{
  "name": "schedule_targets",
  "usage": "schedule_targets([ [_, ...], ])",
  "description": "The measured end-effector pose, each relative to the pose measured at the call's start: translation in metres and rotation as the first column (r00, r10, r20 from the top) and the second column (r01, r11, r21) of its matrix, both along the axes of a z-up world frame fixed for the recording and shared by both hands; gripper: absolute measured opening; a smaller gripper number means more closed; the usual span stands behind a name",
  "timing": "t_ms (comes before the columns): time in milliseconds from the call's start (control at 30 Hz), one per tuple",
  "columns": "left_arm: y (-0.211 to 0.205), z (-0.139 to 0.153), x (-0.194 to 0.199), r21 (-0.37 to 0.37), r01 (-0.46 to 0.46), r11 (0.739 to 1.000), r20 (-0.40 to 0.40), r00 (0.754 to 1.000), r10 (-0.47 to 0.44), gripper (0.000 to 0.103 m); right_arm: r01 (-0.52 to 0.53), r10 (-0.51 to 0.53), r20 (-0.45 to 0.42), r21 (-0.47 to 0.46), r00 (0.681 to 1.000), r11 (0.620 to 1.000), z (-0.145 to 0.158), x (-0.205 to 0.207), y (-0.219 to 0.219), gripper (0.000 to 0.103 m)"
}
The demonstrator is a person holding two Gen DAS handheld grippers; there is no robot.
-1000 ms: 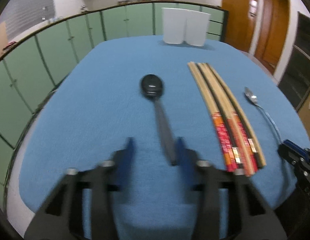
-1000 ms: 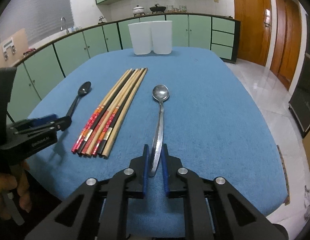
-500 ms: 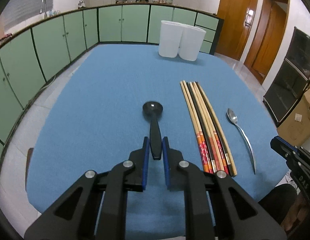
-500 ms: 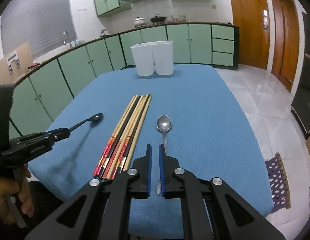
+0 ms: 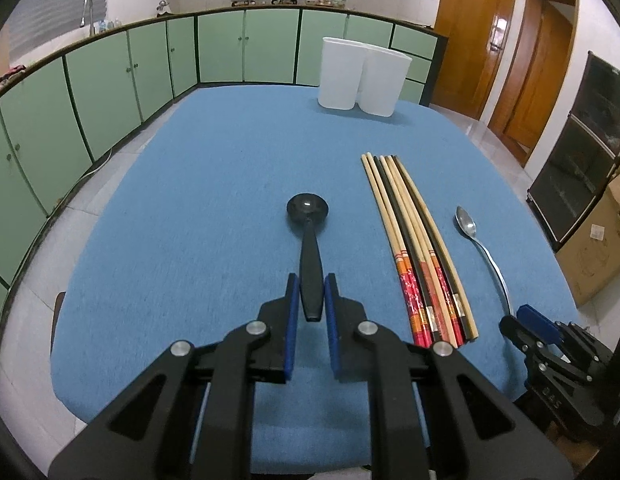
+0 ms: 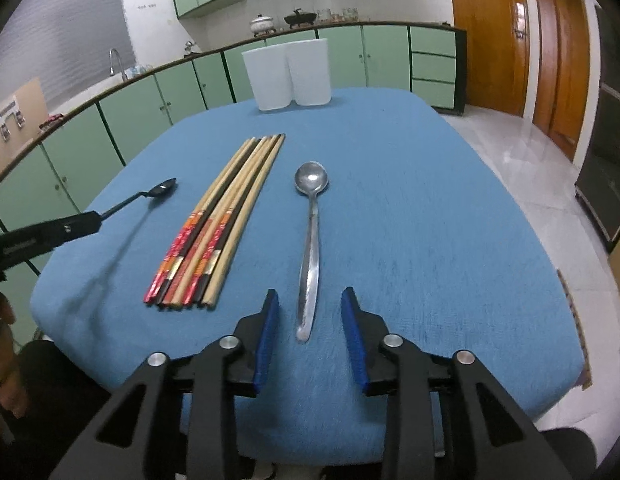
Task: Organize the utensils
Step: 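Grasp the black spoon handle with the left tool while the right tool grasps the silver spoon, then carry both spoons to the white holder and lower them in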
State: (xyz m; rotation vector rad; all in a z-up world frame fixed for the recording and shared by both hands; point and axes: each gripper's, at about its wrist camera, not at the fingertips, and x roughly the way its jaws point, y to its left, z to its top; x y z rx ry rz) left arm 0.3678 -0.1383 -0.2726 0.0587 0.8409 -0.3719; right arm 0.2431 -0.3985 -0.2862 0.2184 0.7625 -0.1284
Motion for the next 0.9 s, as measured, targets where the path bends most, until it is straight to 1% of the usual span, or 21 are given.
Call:
schedule_targets([
  [67, 0.001, -0.001, 0.001, -0.004, -0.004, 1.000, -0.002, 1.000, 0.004, 0.012, -0.007, 0.007, -0.003, 0.002, 1.000, 1.000, 0.000, 0.004, -0.002, 0.010],
  [167, 0.002, -0.001, 0.002, -0.006, -0.002, 1.000, -0.005, 1.000, 0.002, 0.012, -0.007, 0.007, 0.003, 0.007, 1.000, 1.000, 0.005, 0.006, -0.005, 0.009],
  [267, 0.003, 0.003, 0.002, -0.003, 0.001, 1.000, 0.002, 1.000, -0.001, 0.012, -0.009, 0.009, 0.022, 0.011, 1.000, 1.000, 0.019, 0.003, -0.007, 0.009],
  [533, 0.005, 0.023, 0.004, -0.016, 0.016, 1.000, 0.023, 1.000, -0.015, 0.012, -0.039, 0.040, 0.095, -0.017, 0.995, 0.999, 0.070, 0.000, -0.008, 0.009],
  [733, 0.009, 0.039, 0.013, -0.035, 0.049, 0.998, 0.003, 0.999, -0.049, 0.012, -0.089, 0.094, 0.099, -0.061, 0.991, 0.994, 0.096, 0.010, -0.010, 0.007],
  [767, 0.009, 0.042, 0.014, -0.035, 0.053, 0.998, 0.005, 0.999, -0.053, 0.012, -0.098, 0.105, 0.099, -0.067, 0.990, 0.993, 0.099, 0.011, -0.010, 0.005],
  [833, 0.008, 0.050, 0.016, -0.027, 0.072, 0.997, 0.013, 0.997, -0.072, 0.012, -0.113, 0.120, 0.096, -0.077, 0.988, 0.991, 0.107, 0.014, -0.011, 0.004],
  [867, 0.007, 0.054, 0.017, -0.027, 0.082, 0.996, 0.014, 0.997, -0.082, 0.012, -0.120, 0.128, 0.096, -0.085, 0.987, 0.989, 0.111, 0.014, -0.012, 0.001],
  [900, 0.006, 0.060, 0.019, -0.025, 0.094, 0.995, 0.020, 0.995, -0.094, 0.012, -0.127, 0.136, 0.097, -0.092, 0.986, 0.988, 0.115, 0.015, -0.013, 0.002],
])
